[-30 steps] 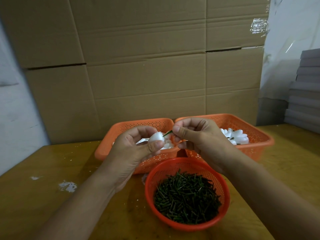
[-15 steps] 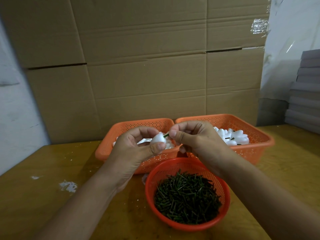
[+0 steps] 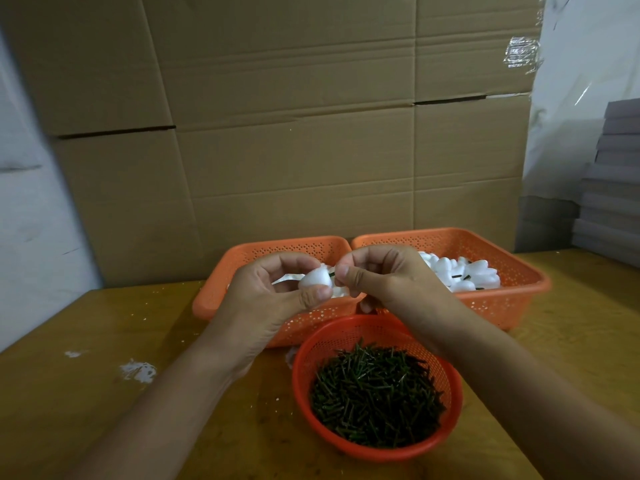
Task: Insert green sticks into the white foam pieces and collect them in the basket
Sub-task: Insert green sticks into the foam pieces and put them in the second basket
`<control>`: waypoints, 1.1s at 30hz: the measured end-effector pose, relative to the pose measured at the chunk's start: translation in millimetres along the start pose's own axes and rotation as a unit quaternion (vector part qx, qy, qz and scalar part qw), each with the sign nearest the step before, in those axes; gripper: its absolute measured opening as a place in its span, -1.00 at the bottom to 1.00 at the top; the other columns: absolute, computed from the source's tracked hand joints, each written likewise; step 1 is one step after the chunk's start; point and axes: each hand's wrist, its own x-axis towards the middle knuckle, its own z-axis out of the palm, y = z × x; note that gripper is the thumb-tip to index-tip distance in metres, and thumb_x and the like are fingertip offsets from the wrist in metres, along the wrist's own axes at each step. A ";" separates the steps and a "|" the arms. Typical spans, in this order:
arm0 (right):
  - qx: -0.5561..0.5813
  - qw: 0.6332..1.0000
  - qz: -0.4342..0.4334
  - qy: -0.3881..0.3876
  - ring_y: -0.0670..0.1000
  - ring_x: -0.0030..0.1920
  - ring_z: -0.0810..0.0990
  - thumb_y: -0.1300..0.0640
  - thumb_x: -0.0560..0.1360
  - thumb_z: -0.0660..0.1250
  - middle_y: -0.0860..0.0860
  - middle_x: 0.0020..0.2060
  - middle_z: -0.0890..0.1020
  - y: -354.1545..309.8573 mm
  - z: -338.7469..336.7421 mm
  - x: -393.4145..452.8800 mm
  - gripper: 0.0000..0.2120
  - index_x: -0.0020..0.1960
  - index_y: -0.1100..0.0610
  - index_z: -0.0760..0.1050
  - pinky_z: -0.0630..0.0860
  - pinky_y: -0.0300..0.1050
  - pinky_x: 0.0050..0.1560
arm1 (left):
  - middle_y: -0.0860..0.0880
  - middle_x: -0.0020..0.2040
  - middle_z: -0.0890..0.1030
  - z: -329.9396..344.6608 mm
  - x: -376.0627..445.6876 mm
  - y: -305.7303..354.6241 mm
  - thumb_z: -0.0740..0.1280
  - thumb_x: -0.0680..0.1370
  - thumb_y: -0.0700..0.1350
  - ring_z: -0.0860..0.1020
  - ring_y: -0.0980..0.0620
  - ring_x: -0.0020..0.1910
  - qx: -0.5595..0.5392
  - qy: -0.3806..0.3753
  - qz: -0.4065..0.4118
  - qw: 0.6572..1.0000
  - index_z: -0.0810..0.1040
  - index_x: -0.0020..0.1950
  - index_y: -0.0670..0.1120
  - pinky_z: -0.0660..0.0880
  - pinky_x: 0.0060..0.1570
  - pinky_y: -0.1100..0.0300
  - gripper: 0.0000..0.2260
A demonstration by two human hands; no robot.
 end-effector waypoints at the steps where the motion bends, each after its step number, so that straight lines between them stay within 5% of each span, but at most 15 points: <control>1: -0.004 1.000 0.007 -0.002 -0.10 -0.32 0.52 0.26 0.53 0.40 0.15 -0.25 0.65 -0.6 -0.4 -0.2 -0.90 -0.15 0.17 0.65 0.46 -0.23 -0.35 | -0.09 0.04 0.73 -1.0 0.2 1.7 0.66 0.19 -0.06 0.69 0.06 -0.16 0.000 0.005 0.006 1.000 0.70 -0.08 0.05 0.59 -0.21 0.26 -0.66; 5: -0.025 0.998 0.039 -0.041 -0.13 -0.34 0.54 0.24 0.54 0.40 -0.02 -0.31 0.67 0.4 1.6 -1.9 -0.94 -0.11 0.18 0.64 0.49 -0.26 -0.34 | -0.10 0.03 0.73 -4.7 0.0 5.7 0.70 0.21 -0.09 0.69 0.09 -0.15 -0.015 0.018 0.012 1.000 0.69 0.00 0.09 0.57 -0.27 0.29 -0.59; 12: 0.026 0.989 0.095 -0.110 -0.09 -0.22 0.64 0.22 0.54 0.41 0.06 -0.18 0.71 0.2 7.8 -5.6 -0.89 -0.14 0.09 0.66 0.56 -0.26 -0.25 | -0.08 0.04 0.73 -3.1 -2.2 6.9 0.58 0.28 0.01 0.69 0.10 -0.06 -0.032 -0.008 -0.006 0.999 0.71 -0.02 0.13 0.57 -0.19 0.29 -0.71; 23: -0.052 0.993 0.094 -0.048 -0.16 -0.37 0.57 0.15 0.43 0.53 -0.01 -0.42 0.61 -3.6 8.6 -5.5 -0.87 -0.28 0.05 0.66 0.49 -0.32 -0.36 | -0.02 0.05 0.71 -2.0 -1.6 5.8 0.59 0.25 0.02 0.67 0.09 -0.09 -0.011 -0.003 -0.003 1.000 0.71 0.00 0.12 0.59 -0.18 0.26 -0.67; 33: -0.059 0.994 0.071 -0.065 -0.11 -0.33 0.59 0.20 0.50 0.45 0.17 -0.32 0.65 -6.8 8.9 -8.6 -0.86 -0.24 0.10 0.68 0.50 -0.31 -0.33 | -0.09 0.05 0.73 -3.1 -1.9 4.9 0.61 0.30 -0.07 0.70 -0.01 0.04 -0.010 -0.014 0.003 1.000 0.73 -0.01 0.06 0.61 -0.06 0.21 -0.71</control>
